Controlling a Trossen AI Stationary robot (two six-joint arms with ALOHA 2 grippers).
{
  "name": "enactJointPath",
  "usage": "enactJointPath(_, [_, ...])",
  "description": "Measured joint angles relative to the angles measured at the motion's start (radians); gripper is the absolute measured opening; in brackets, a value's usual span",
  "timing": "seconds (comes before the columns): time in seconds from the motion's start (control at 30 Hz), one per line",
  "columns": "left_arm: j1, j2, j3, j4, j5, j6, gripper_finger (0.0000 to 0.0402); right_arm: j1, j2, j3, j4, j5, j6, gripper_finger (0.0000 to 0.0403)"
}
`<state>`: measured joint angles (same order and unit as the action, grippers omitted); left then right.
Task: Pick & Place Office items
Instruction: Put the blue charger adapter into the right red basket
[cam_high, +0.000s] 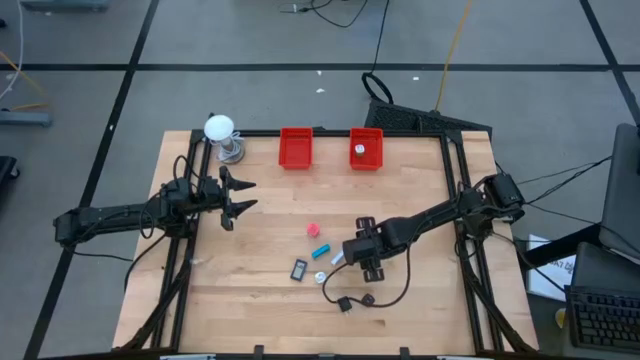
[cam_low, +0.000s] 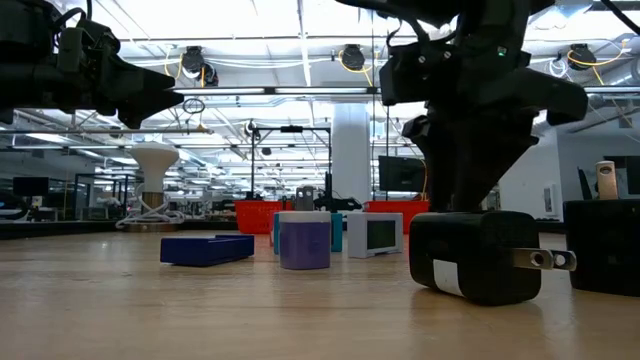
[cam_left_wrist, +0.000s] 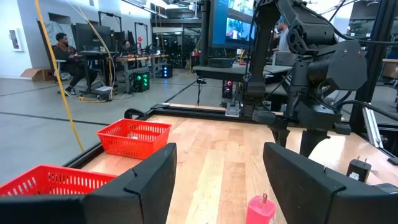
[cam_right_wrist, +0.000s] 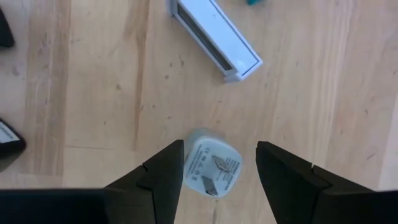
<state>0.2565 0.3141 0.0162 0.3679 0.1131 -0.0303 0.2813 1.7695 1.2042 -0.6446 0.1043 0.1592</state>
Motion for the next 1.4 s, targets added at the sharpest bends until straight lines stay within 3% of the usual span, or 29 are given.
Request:
enactJointPath(0.43, [0.000, 0.000, 0.000, 0.000, 0.000, 0.000, 0.0244, -0.003, 0.000, -0.028, -0.012, -0.002, 0.083, 0.0187])
enactJointPath(1.4, [0.000, 0.000, 0.000, 0.000, 0.000, 0.000, 0.0244, -0.003, 0.000, -0.028, -0.010, -0.005, 0.012, 0.0140])
